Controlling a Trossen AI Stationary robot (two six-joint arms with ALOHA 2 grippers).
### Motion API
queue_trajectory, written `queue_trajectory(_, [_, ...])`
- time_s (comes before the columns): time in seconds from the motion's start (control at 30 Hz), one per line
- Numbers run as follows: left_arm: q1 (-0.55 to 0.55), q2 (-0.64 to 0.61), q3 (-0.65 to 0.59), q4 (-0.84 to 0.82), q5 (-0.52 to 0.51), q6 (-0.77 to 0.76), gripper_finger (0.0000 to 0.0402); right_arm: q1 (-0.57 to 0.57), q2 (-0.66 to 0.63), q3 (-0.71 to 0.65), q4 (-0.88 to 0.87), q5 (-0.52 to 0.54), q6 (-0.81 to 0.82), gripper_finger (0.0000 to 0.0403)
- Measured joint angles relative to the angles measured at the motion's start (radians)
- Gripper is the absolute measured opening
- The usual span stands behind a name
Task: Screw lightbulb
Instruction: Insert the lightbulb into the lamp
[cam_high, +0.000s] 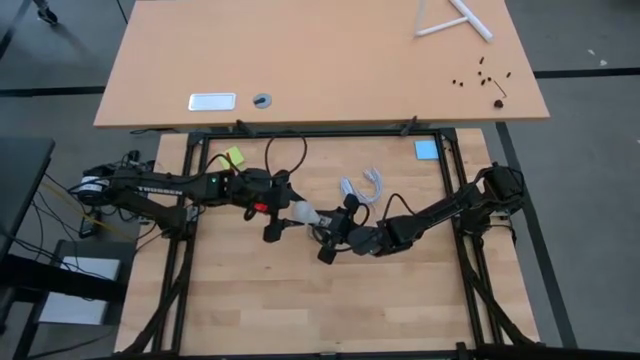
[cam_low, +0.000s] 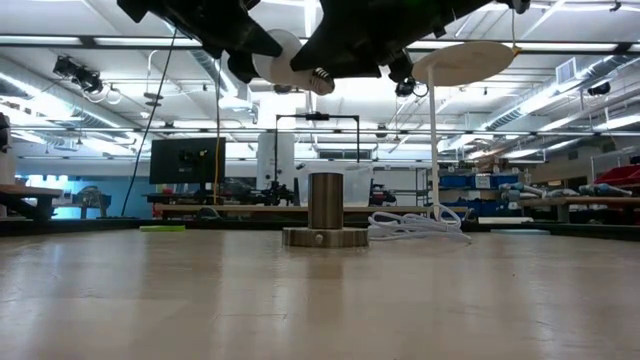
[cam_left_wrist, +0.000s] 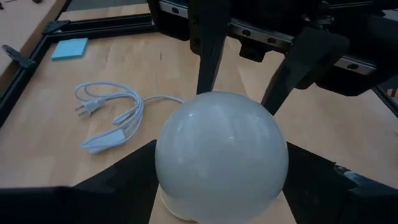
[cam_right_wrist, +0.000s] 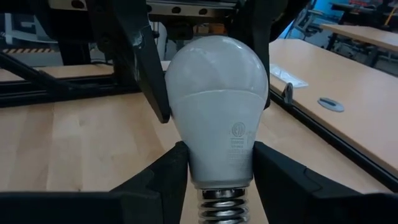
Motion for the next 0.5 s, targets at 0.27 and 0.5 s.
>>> queue_trajectory(0.27, [0.001,0.0,0.055,-0.08,-0.008,0.005,0.029,0.014,0.0,0.0,0.012,0.077,0.0,0.0217])
queue_trajectory(0.5, [0.012,0.0,0.139,-0.191,-0.01,0.033,0.029,0.056,-0.046,0.0,-0.085,0.173,-0.014,0.0249])
